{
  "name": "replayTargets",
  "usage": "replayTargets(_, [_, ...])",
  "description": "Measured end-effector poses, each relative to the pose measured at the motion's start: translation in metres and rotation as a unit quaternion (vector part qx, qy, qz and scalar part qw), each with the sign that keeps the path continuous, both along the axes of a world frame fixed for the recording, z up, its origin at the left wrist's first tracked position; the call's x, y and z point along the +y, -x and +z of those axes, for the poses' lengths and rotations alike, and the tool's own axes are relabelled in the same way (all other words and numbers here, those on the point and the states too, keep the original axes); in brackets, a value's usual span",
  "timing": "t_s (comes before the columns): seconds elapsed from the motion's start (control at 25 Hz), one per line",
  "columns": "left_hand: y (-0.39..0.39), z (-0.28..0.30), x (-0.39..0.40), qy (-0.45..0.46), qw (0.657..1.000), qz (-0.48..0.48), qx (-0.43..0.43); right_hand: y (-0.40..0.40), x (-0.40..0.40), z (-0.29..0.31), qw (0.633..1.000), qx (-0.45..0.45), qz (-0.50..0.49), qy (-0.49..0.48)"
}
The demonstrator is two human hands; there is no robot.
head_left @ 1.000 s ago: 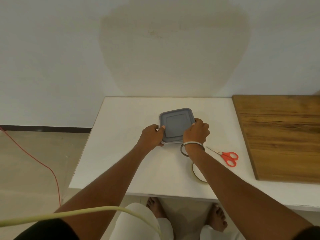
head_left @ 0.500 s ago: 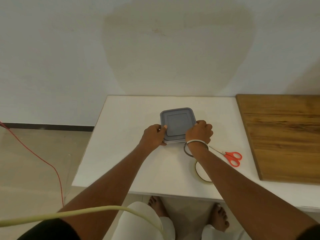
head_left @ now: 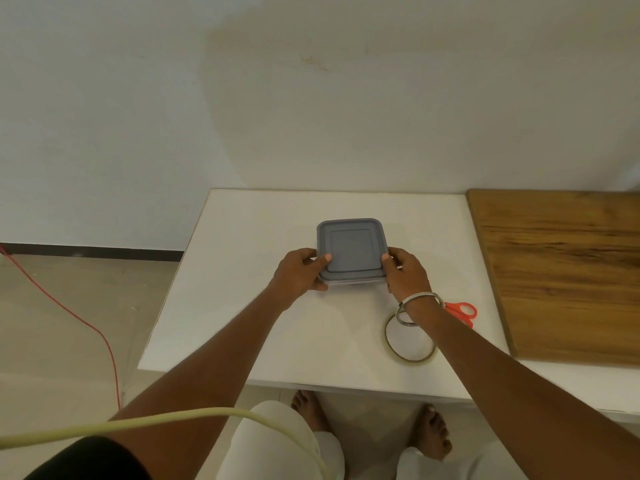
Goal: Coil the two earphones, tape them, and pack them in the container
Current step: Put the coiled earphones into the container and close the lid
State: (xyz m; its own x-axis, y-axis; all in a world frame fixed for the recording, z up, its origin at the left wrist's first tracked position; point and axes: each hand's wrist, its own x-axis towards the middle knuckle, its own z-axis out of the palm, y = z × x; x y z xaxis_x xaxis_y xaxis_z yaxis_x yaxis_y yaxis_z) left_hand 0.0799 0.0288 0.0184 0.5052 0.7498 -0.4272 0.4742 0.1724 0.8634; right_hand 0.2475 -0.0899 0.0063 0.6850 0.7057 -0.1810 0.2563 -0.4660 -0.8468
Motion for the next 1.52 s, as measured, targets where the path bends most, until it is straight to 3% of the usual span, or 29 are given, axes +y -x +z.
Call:
replayTargets(0.24, [0.014, 0.002, 0.003, 0.123, 0.982, -0.063, -0.127, -0.010, -0.005, 0.000, 0.994, 0.110, -0.001, -0.004])
replayTargets(0.52, [0.009, 0.001, 0.003, 0.144, 0.981, -0.039, -0.128, -0.016, -0.006, -0.002, 0.989, 0.150, -0.003, -0.007])
replayTargets(0.8, [-0.024, 0.000, -0.020, -0.030, 0.999, 0.031, 0.018, -0.043, -0.010, -0.001, 0.984, 0.143, -0.106, -0.019])
replayTargets(0.92, [-0.023, -0.012, -0.027, -0.160, 0.983, -0.027, 0.086, -0.076, -0.017, -0.001, 0.980, 0.128, -0.152, -0.008])
replayTargets(1.04, [-0.016, -0.018, -0.036, -0.272, 0.956, -0.086, 0.074, -0.111, -0.025, -0.001, 0.972, 0.127, -0.196, -0.020])
replayTargets(1.2, [-0.019, -0.016, -0.057, -0.261, 0.947, -0.178, 0.056, -0.142, -0.035, 0.007, 0.968, 0.102, -0.229, 0.001])
replayTargets(1.28, [-0.024, -0.013, -0.078, -0.265, 0.936, -0.224, 0.056, -0.139, -0.040, 0.013, 0.971, 0.019, -0.234, 0.048])
replayTargets(1.36, [-0.027, -0.012, -0.102, -0.361, 0.891, -0.262, 0.080, -0.117, -0.051, 0.014, 0.959, -0.180, -0.196, 0.100])
replayTargets(1.44, [-0.026, -0.013, -0.125, -0.441, 0.838, -0.310, 0.087, -0.081, -0.074, 0.011, 0.947, -0.306, -0.074, 0.064])
replayTargets(1.52, [-0.024, -0.019, -0.145, -0.453, 0.807, -0.364, 0.101, -0.053, -0.106, 0.002, 0.938, -0.329, 0.102, 0.044])
